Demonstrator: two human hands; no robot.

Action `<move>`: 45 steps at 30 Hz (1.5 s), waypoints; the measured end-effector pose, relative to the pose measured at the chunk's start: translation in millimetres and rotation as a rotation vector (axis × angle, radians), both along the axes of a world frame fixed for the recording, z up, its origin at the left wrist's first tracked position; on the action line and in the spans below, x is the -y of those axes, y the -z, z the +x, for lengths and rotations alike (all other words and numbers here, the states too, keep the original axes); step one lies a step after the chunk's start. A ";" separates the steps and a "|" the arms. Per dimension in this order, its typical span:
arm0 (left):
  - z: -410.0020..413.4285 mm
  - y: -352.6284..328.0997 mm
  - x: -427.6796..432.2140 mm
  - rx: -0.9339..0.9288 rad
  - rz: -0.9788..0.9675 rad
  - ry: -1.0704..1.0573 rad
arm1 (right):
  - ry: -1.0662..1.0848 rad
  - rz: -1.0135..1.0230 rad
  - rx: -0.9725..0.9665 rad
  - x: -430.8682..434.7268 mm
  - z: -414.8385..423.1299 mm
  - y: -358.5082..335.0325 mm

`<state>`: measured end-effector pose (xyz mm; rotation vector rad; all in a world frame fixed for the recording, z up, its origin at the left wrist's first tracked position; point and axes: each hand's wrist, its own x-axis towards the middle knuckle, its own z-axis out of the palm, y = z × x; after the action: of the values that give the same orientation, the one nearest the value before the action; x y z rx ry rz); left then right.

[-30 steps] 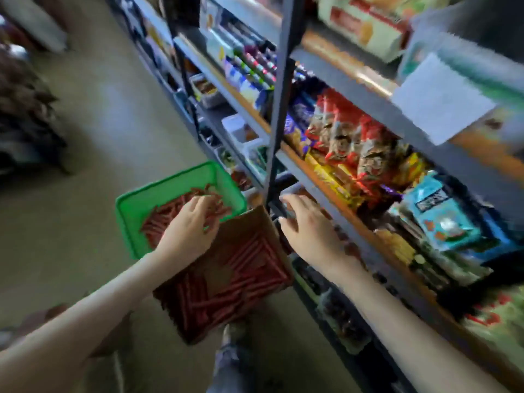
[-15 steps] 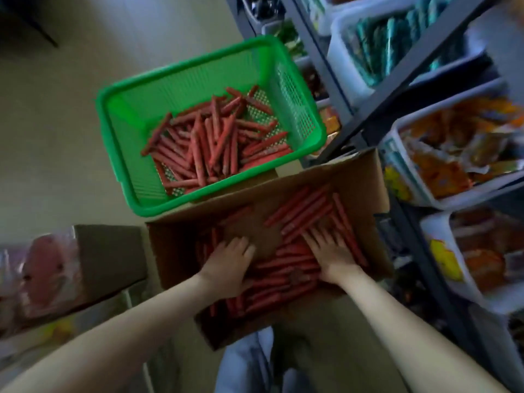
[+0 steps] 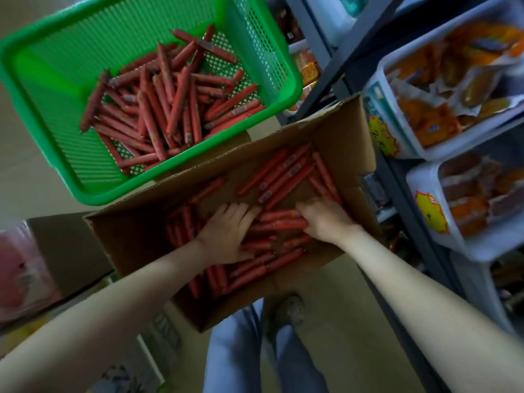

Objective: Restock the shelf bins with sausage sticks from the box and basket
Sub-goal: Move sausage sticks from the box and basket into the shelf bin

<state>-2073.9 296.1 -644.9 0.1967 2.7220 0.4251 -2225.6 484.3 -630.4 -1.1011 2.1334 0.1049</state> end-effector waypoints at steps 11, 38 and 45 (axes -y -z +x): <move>-45.1 -94.7 -27.8 -0.081 0.089 -0.184 | -0.149 -0.158 -0.392 17.8 6.5 -95.9; -0.3 -10.4 -5.7 0.358 0.317 -0.982 | -0.246 0.058 -0.493 62.5 -17.8 48.8; 10.5 -37.8 -20.9 0.205 0.354 -1.086 | -0.227 -0.079 -0.445 63.2 -1.5 28.9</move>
<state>-2063.4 317.0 -607.1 -1.2016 2.2873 1.1181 -2227.1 421.1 -659.4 -1.4738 2.4032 0.4081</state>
